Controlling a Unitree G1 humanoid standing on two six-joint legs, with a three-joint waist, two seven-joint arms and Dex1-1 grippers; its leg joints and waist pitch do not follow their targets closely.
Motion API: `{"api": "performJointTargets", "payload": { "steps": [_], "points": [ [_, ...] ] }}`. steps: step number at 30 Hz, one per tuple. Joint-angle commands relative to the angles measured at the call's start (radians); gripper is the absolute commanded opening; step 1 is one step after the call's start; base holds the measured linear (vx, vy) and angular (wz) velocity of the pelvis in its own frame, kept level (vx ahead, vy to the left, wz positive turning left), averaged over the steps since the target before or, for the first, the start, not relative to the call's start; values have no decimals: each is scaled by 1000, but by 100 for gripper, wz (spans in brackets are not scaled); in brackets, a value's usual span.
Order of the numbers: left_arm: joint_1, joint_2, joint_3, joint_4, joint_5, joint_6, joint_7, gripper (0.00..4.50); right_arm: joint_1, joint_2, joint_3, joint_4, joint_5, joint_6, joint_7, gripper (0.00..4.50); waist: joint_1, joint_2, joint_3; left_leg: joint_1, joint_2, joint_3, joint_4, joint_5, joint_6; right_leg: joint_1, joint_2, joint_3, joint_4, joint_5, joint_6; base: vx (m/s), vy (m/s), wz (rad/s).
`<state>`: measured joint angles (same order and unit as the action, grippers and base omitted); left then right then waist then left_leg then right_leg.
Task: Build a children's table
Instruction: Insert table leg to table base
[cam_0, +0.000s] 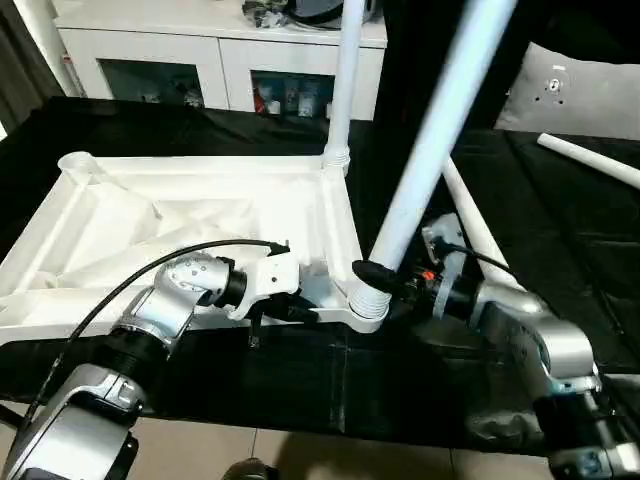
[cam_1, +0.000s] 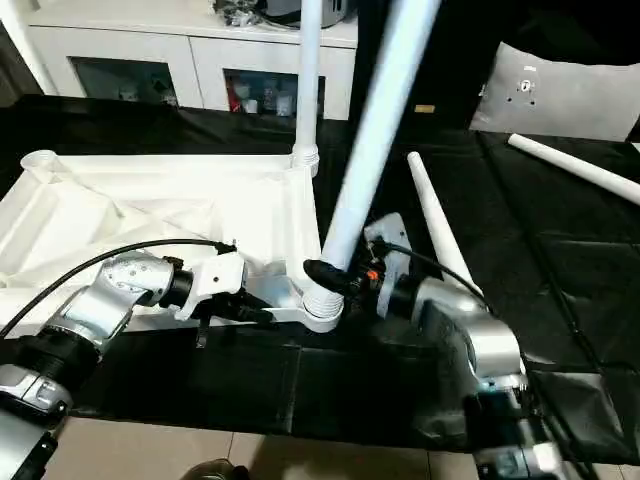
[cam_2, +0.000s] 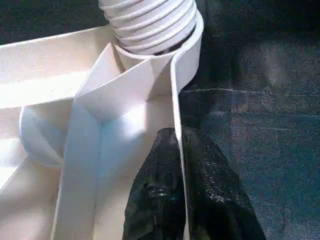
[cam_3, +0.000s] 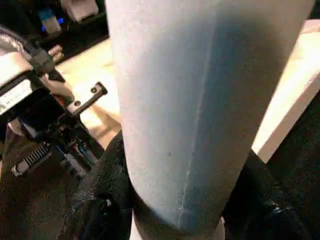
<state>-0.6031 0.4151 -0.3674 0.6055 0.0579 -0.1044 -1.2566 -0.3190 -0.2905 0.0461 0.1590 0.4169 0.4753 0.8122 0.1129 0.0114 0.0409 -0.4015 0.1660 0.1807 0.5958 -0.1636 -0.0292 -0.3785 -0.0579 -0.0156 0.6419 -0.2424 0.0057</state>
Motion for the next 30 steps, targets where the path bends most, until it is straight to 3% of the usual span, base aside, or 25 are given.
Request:
{"api": "performJointTargets", "payload": {
  "steps": [1, 3, 7, 8, 13, 17, 18, 21, 25, 28, 30],
  "points": [
    [13, -13, -32, -9, 10, -1, -10, 0, 46, 12, 6, 39, -19, -9, -15, 188, -4, 8, -52, 40, 69, -27, -83, -296, -41, 17, -93, 38, -88, -102, -219, 0, 0, 0],
    [13, -15, -30, 0, 14, -5, -7, 0, 80, 29, 0, 45, -22, -54, -21, 188, -4, 13, -52, 41, 70, -30, -86, -318, -49, 15, -93, 38, -89, -112, -216, 0, 0, 0],
    [15, -15, -28, 1, 14, -4, -7, 0, 92, 33, 2, 53, -33, -88, -25, 188, -7, 14, -50, 42, 70, -31, -89, -347, -56, 15, -93, 38, -94, -152, -209, 0, 0, 0],
    [13, -17, -27, 4, 14, -2, -7, 0, 99, 34, 5, 67, -59, -143, -38, 188, -6, 17, -50, 42, 70, -32, -90, -350, -57, 14, -93, 39, -94, -157, -207, 0, 0, 0],
    [16, -18, -28, 8, 16, -4, -5, 0, 107, 31, 19, 91, -107, -200, -56, 188, -11, 16, -47, 42, 69, -33, -92, -375, -60, 11, -93, 40, -99, -195, -201, 0, 0, 0],
    [24, -17, -30, -2, 15, -1, -6, 0, 111, 20, 50, 118, -151, -246, -59, 188, -15, 16, -41, 46, 70, -37, -96, -435, -69, 4, -97, 43, -110, -307, -183, 0, 0, 0],
    [28, -15, -30, -7, 15, 0, -7, 0, 111, 18, 60, 125, -164, -259, -62, 188, -19, 16, -36, 51, 70, -40, -100, -481, -78, 1, -98, 43, -117, -376, -170, 0, 0, 0],
    [32, -8, -31, -14, 16, 1, -15, 0, 103, 11, 86, 143, -195, -279, -59, 188, -24, 15, -38, 59, 72, -43, -107, -496, -82, 4, -98, 45, -122, -372, -171, 0, 0, 0],
    [27, 9, -44, -14, 27, -15, -42, 0, 68, 8, 117, 166, -216, -260, -48, 188, -30, 18, -39, 53, 69, -39, -108, -455, -69, 8, -94, 44, -117, -297, -188, 0, 0, 0],
    [22, 15, -49, -16, 28, -21, -60, 0, 45, -7, 153, 184, -240, -249, -29, 188, -34, 20, -36, 53, 68, -41, -108, -471, -72, 10, -96, 44, -121, -349, -183, 0, 0, 0],
    [9, 16, -52, -11, 29, -24, -71, 0, 27, -16, 181, 191, -250, -229, -9, 188, -33, 22, -34, 59, 68, -42, -108, -488, -77, 6, -97, 47, -126, -402, -170, 0, 0, 0]
  ]
}}
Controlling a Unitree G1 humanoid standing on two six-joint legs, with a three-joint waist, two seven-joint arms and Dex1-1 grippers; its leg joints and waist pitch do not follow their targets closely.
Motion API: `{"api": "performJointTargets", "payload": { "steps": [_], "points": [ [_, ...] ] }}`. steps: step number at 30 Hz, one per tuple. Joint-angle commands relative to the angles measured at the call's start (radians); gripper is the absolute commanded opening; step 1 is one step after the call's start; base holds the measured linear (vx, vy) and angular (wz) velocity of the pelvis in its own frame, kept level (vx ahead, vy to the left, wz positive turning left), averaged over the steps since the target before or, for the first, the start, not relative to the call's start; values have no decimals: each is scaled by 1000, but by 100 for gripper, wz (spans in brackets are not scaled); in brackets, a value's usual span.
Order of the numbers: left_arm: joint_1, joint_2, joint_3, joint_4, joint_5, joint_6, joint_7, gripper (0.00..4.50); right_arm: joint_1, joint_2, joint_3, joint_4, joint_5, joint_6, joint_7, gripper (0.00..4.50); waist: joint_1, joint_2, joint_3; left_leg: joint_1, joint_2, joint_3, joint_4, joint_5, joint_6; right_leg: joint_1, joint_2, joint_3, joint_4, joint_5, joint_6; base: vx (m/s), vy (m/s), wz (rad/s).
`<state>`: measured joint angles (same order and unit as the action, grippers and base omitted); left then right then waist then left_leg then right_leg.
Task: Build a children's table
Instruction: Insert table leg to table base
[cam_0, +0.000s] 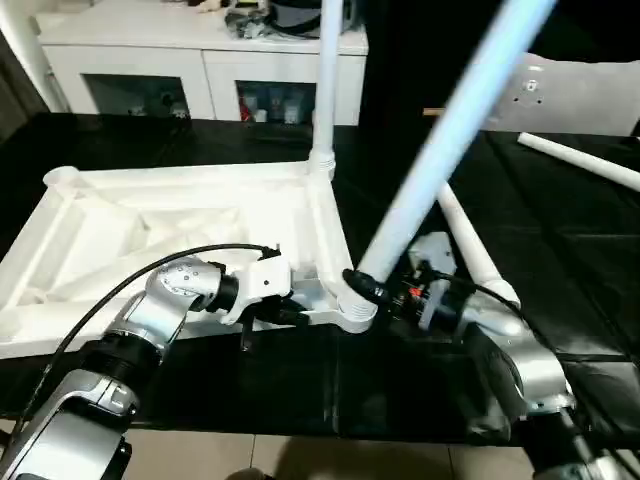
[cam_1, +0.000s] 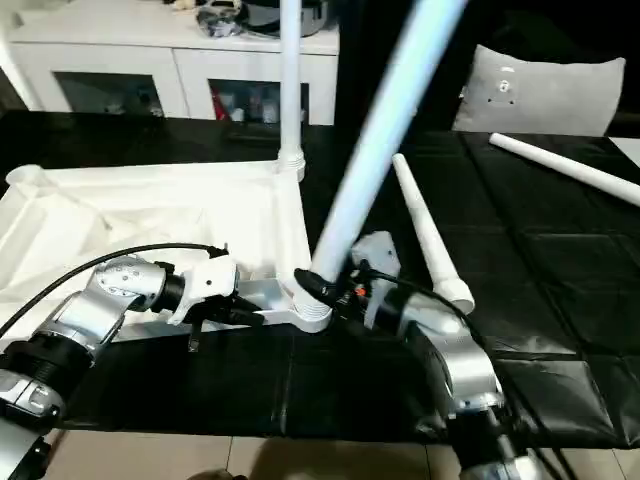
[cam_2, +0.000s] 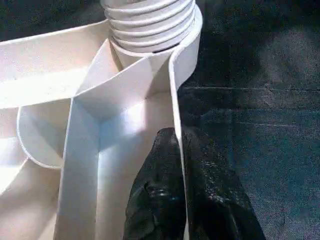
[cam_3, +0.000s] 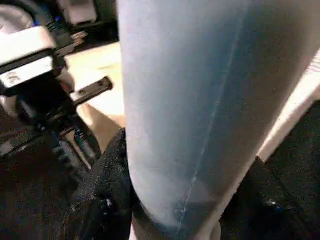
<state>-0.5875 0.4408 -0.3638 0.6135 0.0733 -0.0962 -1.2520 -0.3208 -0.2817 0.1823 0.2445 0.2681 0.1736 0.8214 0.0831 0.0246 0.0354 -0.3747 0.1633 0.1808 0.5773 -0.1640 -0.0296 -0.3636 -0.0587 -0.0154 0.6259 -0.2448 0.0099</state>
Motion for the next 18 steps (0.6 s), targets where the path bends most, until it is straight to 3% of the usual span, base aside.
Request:
{"api": "performJointTargets", "payload": {
  "steps": [1, 3, 7, 13, 18],
  "points": [
    [-12, -10, -57, -15, 16, -36, -78, 0, 24, -29, 54, 105, -105, 80, -9, 188, -3, 9, -28, 33, 71, -42, -90, -491, -78, -10, -97, 48, -112, -409, -172, 0, 0, 0],
    [-24, -11, -59, -1, 20, -42, -80, 0, 20, -42, 78, 98, -118, 90, 8, 188, -2, 10, -31, 36, 72, -43, -90, -492, -79, -10, -96, 49, -112, -403, -171, 0, 0, 0],
    [-40, -10, -59, 7, 20, -41, -84, 0, 29, -61, 114, 80, -132, 104, 28, 188, 0, 10, -34, 31, 73, -39, -92, -461, -73, -4, -90, 46, -103, -284, -193, 0, 0, 0],
    [-61, -6, -49, 33, 19, -49, -92, 0, 67, -70, 127, 47, -128, 118, 29, 188, 2, 12, -33, 35, 73, -39, -92, -478, -73, -5, -92, 48, -108, -322, -190, 0, 0, 0],
    [-93, -11, -36, 80, 15, -61, -101, 0, 81, -74, 131, 26, -121, 134, 32, 188, 2, 14, -35, 35, 72, -36, -94, -457, -70, -3, -88, 46, -107, -270, -197, 0, 0, 0]
  ]
}}
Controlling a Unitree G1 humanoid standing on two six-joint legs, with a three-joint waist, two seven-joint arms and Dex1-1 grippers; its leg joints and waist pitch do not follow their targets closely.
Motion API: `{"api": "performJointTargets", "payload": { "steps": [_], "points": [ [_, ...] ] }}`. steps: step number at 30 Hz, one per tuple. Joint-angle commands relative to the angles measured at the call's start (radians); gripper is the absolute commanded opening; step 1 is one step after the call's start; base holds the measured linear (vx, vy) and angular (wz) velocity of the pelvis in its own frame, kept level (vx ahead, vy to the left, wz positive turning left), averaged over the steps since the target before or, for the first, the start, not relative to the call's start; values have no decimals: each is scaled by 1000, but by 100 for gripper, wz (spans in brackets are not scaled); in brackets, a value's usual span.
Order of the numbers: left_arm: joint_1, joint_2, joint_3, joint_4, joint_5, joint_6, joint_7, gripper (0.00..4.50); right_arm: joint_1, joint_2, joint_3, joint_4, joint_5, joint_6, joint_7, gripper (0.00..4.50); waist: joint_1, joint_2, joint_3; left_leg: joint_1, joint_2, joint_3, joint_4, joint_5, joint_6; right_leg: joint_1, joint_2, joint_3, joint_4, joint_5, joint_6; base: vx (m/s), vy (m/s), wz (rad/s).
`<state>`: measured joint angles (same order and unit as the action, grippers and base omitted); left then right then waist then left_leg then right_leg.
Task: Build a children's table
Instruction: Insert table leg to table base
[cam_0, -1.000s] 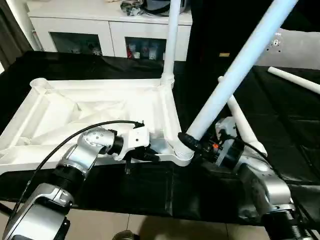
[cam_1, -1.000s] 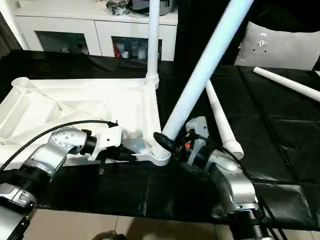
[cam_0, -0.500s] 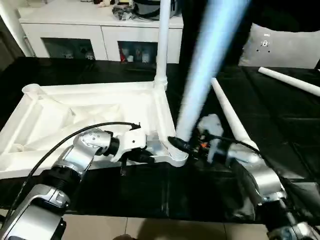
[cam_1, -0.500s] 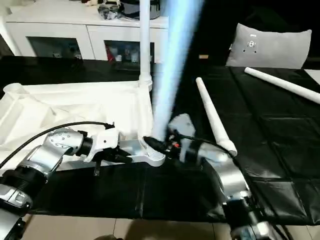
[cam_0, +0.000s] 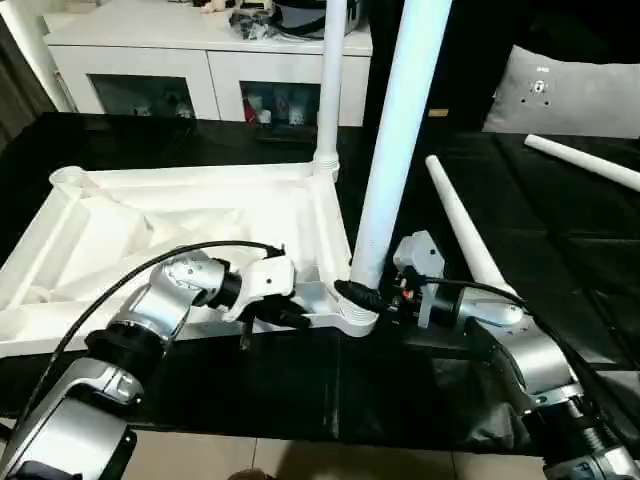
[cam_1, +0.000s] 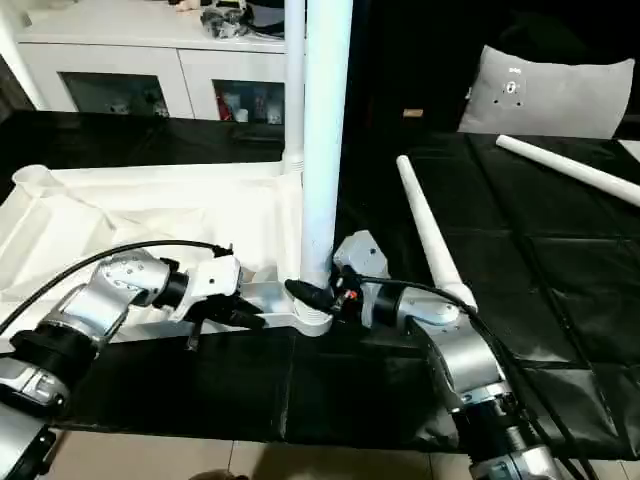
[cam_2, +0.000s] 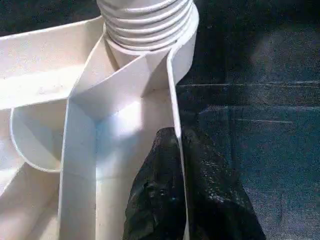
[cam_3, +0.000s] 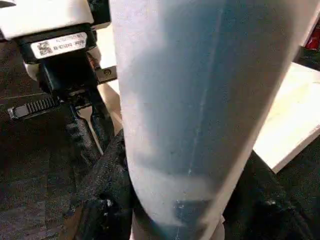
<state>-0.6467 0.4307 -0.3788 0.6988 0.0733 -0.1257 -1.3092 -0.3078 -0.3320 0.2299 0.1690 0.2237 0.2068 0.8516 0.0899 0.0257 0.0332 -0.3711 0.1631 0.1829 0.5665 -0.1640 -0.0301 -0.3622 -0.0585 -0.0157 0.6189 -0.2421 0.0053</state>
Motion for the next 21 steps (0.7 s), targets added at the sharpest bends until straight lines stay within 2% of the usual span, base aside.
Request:
{"api": "performJointTargets", "payload": {
  "steps": [1, 3, 6, 7, 8, 9, 10, 11, 12, 13, 14, 15, 17, 18, 19, 20, 21],
  "points": [
    [-40, -5, -10, 0, 3, -22, -47, 0, 67, -22, 83, 100, -77, 102, -4, 188, -4, 13, -34, 31, 72, -37, -83, -447, -67, -2, -91, 46, -99, -268, -194, 0, 0, 0],
    [-40, -8, 8, -14, -25, 8, -55, 0, 62, -13, 79, 101, -87, 117, -36, 188, -4, 9, -34, 29, 73, -37, -85, -430, -63, 1, -90, 45, -99, -249, -197, 0, 0, 0],
    [6, 4, 36, -110, -59, 101, -27, 0, 39, 30, 47, 133, -116, 156, -162, 188, -6, 14, -35, 29, 74, -37, -87, -425, -70, -2, -89, 43, -93, -227, -207, 0, 0, 0],
    [24, 9, 43, -144, -63, 138, -10, 0, 36, 40, 40, 138, -119, 157, -184, 188, -13, 13, -32, 24, 74, -38, -91, -431, -76, -1, -89, 43, -91, -229, -209, 0, 0, 0],
    [57, 11, 55, -202, -69, 193, 23, 0, 32, 55, 31, 139, -124, 167, -218, 188, -14, 11, -33, 25, 75, -39, -92, -440, -79, -1, -90, 42, -91, -240, -208, 0, 0, 0],
    [86, 10, 65, -254, -70, 233, 56, 0, 29, 67, 25, 139, -131, 173, -249, 188, -24, 13, -29, 28, 73, -39, -92, -465, -83, -6, -90, 44, -96, -290, -202, 0, 0, 0],
    [100, 9, 66, -279, -67, 249, 71, 0, 28, 73, 24, 140, -133, 174, -260, 188, -26, 9, -29, 29, 74, -40, -92, -470, -83, -6, -91, 44, -98, -308, -200, 0, 0, 0],
    [131, 3, 70, -337, -60, 289, 103, 0, 24, 87, 17, 144, -137, 180, -290, 188, -30, 12, -26, 28, 72, -41, -91, -484, -80, -9, -91, 45, -104, -358, -184, 0, 0, 0],
    [145, 1, 72, -363, -57, 307, 117, 0, 22, 94, 14, 147, -139, 184, -303, 188, -30, 14, -28, 29, 76, -43, -92, -486, -87, -8, -94, 47, -101, -357, -184, 0, 0, 0],
    [185, -17, 79, -442, -53, 365, 162, 0, 15, 113, 4, 158, -142, 186, -340, 188, -36, 14, -26, 25, 71, -44, -93, -486, -82, -8, -90, 45, -106, -373, -173, 0, 0, 0],
    [231, -42, 83, -540, -50, 429, 206, 0, 5, 134, -11, 175, -141, 191, -379, 188, -38, 14, -29, 24, 76, -45, -95, -479, -89, -5, -91, 46, -100, -348, -176, 0, 0, 0],
    [265, -62, 83, -614, -44, 471, 236, 0, -4, 149, -20, 188, -138, 194, -405, 188, -49, 13, -28, 16, 78, -46, -100, -463, -89, -1, -89, 44, -96, -308, -186, 0, 0, 0],
    [284, -89, 75, -676, -26, 520, 276, 0, -11, 157, -24, 198, -135, 192, -422, 188, -53, 14, -29, 20, 69, -41, -91, -455, -75, -6, -82, 44, -103, -309, -177, 0, 0, 0],
    [297, -129, 63, -722, -11, 567, 315, 0, -18, 167, -30, 206, -130, 190, -433, 188, -54, 10, -30, 19, 69, -40, -91, -447, -72, -4, -82, 44, -102, -297, -178, 0, 0, 0],
    [297, -129, 63, -722, -11, 567, 315, 0, -18, 167, -30, 206, -130, 190, -433, 188, -52, 11, -26, 22, 70, -37, -89, -444, -66, -8, -81, 46, -108, -299, -179, 0, 0, 0],
    [305, -147, 53, -757, -8, 603, 338, 0, -21, 174, -34, 208, -129, 193, -442, 188, -49, 9, -28, 24, 68, -36, -85, -443, -62, -7, -83, 47, -109, -316, -175, 0, 0, 0],
    [307, -160, 45, -777, -6, 630, 361, 0, -22, 178, -36, 207, -128, 195, -447, 188, -47, 8, -27, 19, 66, -35, -86, -423, -53, -6, -80, 47, -112, -316, -166, 0, 0, 0]
  ]
}}
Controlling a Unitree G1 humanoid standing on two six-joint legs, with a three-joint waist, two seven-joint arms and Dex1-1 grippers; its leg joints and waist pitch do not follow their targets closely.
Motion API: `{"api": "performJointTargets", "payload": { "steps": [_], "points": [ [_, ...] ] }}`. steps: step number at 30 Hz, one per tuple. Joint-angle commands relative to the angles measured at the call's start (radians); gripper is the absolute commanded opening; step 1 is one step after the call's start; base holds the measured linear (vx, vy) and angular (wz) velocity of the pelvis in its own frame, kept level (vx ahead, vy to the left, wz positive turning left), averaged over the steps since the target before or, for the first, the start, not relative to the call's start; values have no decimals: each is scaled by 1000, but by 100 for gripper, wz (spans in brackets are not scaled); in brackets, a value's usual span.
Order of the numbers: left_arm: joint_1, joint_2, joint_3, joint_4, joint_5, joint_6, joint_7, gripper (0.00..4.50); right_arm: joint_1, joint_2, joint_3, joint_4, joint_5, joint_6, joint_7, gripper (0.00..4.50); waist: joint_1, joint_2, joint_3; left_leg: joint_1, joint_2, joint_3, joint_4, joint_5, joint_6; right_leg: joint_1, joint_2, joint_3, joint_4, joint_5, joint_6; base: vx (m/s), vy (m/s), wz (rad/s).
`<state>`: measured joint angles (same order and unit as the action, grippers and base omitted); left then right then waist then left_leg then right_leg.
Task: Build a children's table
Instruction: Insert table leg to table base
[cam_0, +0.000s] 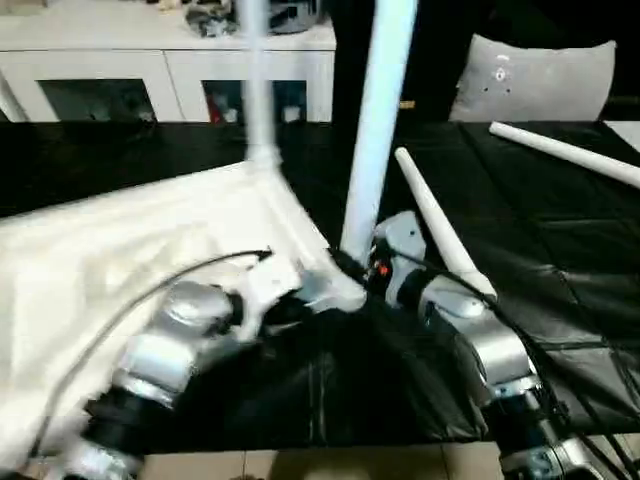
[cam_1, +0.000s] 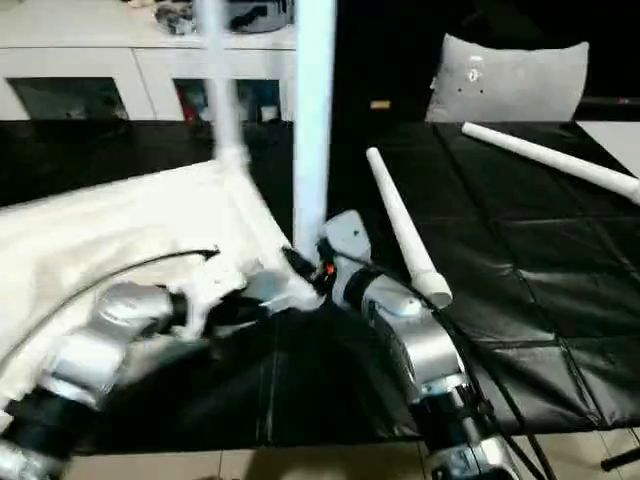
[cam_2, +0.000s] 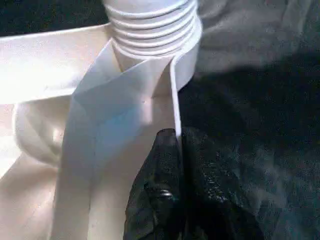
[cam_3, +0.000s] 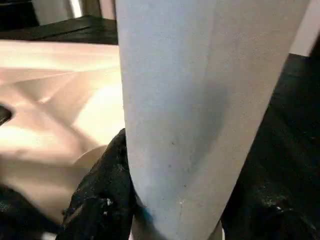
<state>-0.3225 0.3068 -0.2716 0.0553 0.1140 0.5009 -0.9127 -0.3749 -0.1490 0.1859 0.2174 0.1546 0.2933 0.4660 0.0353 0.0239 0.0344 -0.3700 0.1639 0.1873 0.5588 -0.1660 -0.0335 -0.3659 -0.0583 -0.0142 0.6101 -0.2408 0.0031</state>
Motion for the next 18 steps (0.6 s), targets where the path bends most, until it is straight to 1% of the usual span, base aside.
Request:
{"api": "performJointTargets", "payload": {
  "steps": [1, 2, 3, 4, 6, 8, 10, 11, 15, 17, 18],
  "points": [
    [-16, -42, -66, -142, -46, 16, -26, 0, 44, -4, 8, 158, -58, 110, -64, 188, 7, 6, -29, 19, 66, -38, -77, -415, -49, -3, -80, 45, -102, -313, -162, 0, 0, 0],
    [-17, -58, -73, -159, -43, 48, 2, 0, 43, 0, 6, 157, -56, 113, -67, 188, 10, 8, -29, 19, 66, -40, -78, -409, -47, -2, -80, 45, -102, -313, -161, 0, 0, 0],
    [-20, -70, -77, -171, -29, 81, 35, 0, 43, 5, 4, 157, -55, 112, -70, 188, 11, 8, -27, 18, 66, -39, -79, -401, -45, -2, -77, 44, -103, -310, -154, 0, 0, 0],
    [-19, -71, -77, -176, -22, 89, 42, 0, 42, 7, 3, 159, -54, 110, -72, 188, 11, 8, -27, 18, 66, -39, -79, -402, -46, -2, -77, 44, -103, -314, -152, 0, 0, 0],
    [-24, -49, -81, -164, 11, 86, 43, 0, 38, 8, 0, 167, -47, 102, -64, 188, 10, 9, -28, 16, 64, -42, -79, -406, -49, -2, -77, 42, -104, -326, -144, 0, 0, 0],
    [-26, -41, -81, -159, 18, 83, 43, 0, 37, 8, 0, 170, -46, 100, -60, 188, 10, 10, -28, 17, 65, -43, -80, -413, -52, -3, -76, 42, -103, -316, -143, 0, 0, 0],
    [-36, -11, -88, -144, 43, 78, 53, 0, 23, 16, -16, 191, -37, 89, -68, 188, 6, 6, -28, 17, 63, -42, -80, -428, -54, -4, -75, 42, -103, -319, -144, 0, 0, 0],
    [-37, -9, -88, -143, 45, 78, 54, 0, 22, 16, -17, 192, -37, 89, -69, 188, 4, 7, -27, 18, 63, -42, -80, -433, -54, -5, -75, 42, -104, -325, -145, 0, 0, 0],
    [-45, 13, -99, -133, 55, 88, 68, 0, 1, 22, -26, 220, -40, 79, -73, 188, 1, 9, -24, 23, 63, -45, -79, -473, -62, -11, -79, 43, -112, -412, -129, 0, 0, 0],
    [-46, 21, -100, -126, 62, 85, 68, 0, -5, 24, -30, 228, -38, 76, -72, 188, -1, 9, -25, 22, 62, -47, -80, -478, -65, -11, -78, 42, -111, -415, -126, 0, 0, 0],
    [-48, 25, -101, -122, 65, 83, 68, 0, -7, 25, -31, 231, -37, 74, -71, 188, -2, 9, -26, 20, 62, -48, -81, -471, -65, -9, -77, 42, -109, -401, -125, 0, 0, 0]
  ]
}}
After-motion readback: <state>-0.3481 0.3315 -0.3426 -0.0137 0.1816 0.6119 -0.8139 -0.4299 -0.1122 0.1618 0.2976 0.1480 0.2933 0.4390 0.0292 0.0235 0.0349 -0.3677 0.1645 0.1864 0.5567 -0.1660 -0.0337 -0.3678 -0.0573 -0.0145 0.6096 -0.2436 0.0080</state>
